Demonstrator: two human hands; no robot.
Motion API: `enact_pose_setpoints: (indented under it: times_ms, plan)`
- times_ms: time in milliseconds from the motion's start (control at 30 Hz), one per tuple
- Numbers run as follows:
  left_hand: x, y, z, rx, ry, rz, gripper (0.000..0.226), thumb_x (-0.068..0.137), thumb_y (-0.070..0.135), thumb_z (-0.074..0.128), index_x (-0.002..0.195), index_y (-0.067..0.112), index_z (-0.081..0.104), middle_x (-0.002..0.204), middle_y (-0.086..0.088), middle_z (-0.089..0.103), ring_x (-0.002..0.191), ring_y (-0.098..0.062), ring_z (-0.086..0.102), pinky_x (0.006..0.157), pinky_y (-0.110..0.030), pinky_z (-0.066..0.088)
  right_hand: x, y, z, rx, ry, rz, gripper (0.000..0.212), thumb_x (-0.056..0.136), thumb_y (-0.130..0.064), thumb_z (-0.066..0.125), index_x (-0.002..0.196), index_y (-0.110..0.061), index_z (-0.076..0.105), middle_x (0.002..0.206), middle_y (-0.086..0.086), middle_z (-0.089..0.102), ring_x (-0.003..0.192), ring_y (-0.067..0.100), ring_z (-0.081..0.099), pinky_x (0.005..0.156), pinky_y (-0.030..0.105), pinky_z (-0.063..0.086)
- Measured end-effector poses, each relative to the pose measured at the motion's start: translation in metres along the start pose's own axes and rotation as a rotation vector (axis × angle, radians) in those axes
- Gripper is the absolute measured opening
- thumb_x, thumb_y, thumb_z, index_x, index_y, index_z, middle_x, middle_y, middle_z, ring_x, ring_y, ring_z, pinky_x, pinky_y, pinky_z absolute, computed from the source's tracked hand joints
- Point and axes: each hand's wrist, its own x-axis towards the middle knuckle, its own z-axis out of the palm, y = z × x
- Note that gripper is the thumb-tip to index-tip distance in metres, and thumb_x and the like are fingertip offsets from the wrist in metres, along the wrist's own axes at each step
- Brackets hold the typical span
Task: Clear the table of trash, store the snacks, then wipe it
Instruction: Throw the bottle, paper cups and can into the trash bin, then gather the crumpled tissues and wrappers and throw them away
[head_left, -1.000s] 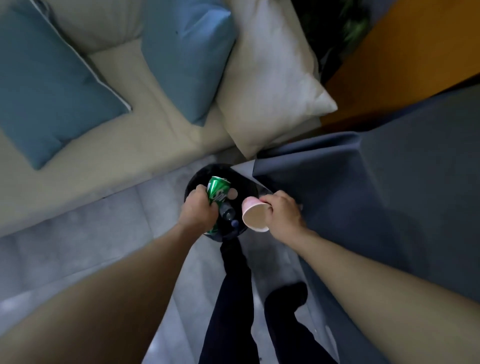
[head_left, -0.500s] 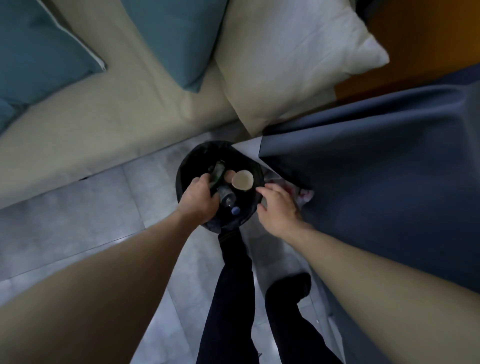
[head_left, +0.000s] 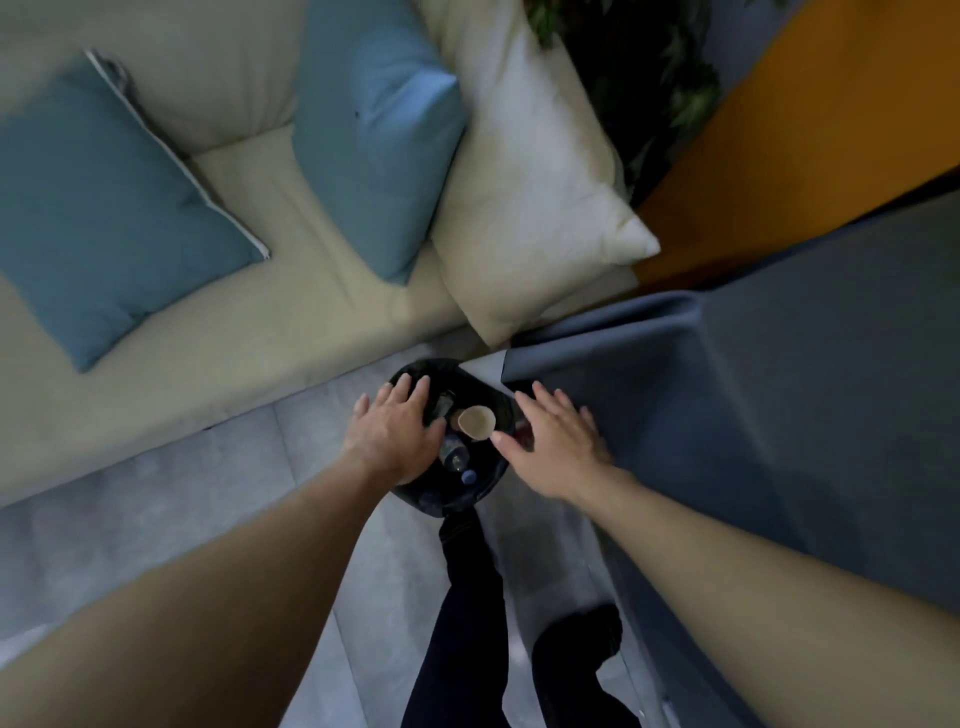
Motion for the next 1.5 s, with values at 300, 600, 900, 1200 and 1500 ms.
enact_pose_setpoints:
  times_ms: [300,600,900,1200,1500]
  plan:
    - [-0.075,0.047,-0.091,0.026,0.137,0.037,0.068,0.101,0.053,0.031,0.159,0.024,0.011,0.167,-0.004,0.009,0.153,-0.025,0.01,0.123,-0.048,0.009,-0.072,-0.025,-0.09,0.001,0.154,-0.118,0.076,0.096,-0.068,0.03,0.158,-0.024,0.019,0.167,0.001,0.007,0.153,0.024,0.002,0.123,0.048,0.002]
    - [-0.144,0.116,-0.173,0.085,0.32,0.124,0.067,0.102,0.053,0.031,0.159,0.025,0.011,0.167,-0.004,0.008,0.153,-0.024,0.01,0.123,-0.046,0.01,-0.153,-0.006,-0.174,0.002,0.289,-0.167,0.077,0.097,-0.069,0.026,0.158,-0.024,0.017,0.167,-0.001,0.005,0.153,0.021,-0.002,0.124,0.047,0.001]
    - [-0.192,0.207,-0.207,0.141,0.388,0.289,0.066,0.103,0.05,0.029,0.159,0.023,0.01,0.167,-0.006,0.008,0.153,-0.025,0.008,0.123,-0.049,0.009,-0.234,0.05,-0.22,0.046,0.481,-0.092,0.073,0.098,-0.067,0.026,0.158,-0.026,0.019,0.167,-0.001,0.006,0.153,0.022,0.001,0.123,0.048,0.0]
    - [-0.217,0.33,-0.193,0.23,0.38,0.479,0.069,0.101,0.055,0.028,0.16,0.024,0.009,0.167,-0.005,0.01,0.152,-0.026,0.012,0.122,-0.047,0.013,-0.322,0.154,-0.235,0.144,0.585,0.091,0.075,0.097,-0.069,0.026,0.158,-0.026,0.018,0.167,-0.002,0.006,0.153,0.024,0.004,0.122,0.051,0.007]
    - [-0.244,0.464,-0.139,0.345,0.279,0.727,0.068,0.102,0.054,0.03,0.16,0.026,0.008,0.167,-0.003,0.009,0.153,-0.026,0.012,0.123,-0.047,0.012,-0.41,0.273,-0.207,0.281,0.727,0.325,0.075,0.096,-0.07,0.028,0.157,-0.028,0.022,0.167,-0.004,0.009,0.153,0.024,0.006,0.121,0.055,0.011]
